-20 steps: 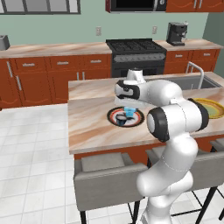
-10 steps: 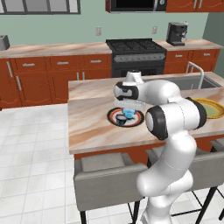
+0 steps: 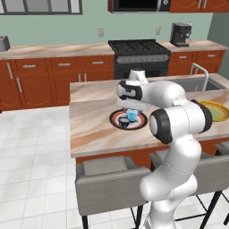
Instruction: Place two yogurt containers on each plate.
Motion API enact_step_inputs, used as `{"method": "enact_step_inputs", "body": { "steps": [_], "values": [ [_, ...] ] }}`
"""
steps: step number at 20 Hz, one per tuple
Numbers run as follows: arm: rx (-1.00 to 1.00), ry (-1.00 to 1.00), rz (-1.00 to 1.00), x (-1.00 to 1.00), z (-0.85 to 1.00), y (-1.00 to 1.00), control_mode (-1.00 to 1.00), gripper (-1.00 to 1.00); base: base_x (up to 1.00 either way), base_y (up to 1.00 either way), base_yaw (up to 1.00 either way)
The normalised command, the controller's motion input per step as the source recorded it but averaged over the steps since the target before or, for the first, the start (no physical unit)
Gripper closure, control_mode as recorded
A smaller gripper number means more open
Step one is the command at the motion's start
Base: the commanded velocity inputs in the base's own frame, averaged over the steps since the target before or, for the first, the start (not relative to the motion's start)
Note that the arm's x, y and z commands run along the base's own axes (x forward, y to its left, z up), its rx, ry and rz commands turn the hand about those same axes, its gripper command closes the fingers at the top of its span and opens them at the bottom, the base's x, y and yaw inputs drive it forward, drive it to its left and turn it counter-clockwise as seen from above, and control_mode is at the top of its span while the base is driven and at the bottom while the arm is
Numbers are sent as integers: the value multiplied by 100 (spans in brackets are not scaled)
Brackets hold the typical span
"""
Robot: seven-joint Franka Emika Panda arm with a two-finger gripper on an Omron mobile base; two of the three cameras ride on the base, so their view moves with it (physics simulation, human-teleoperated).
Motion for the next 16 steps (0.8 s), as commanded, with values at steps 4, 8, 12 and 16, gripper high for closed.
{"method": "enact_step_inputs", "body": {
  "steps": [4,8,12,16],
  "values": [
    [0,0,0,-3,39,-8,-100,-100,0,0,0],
    [0,0,-8,-31,49,-25,-100,-100,0,0,0],
    [3,1,-3,-67,33,-20,-100,-100,0,0,0],
    [9,4,-6,-93,16,-12,-100,-100,0,0,0]
  ]
}}
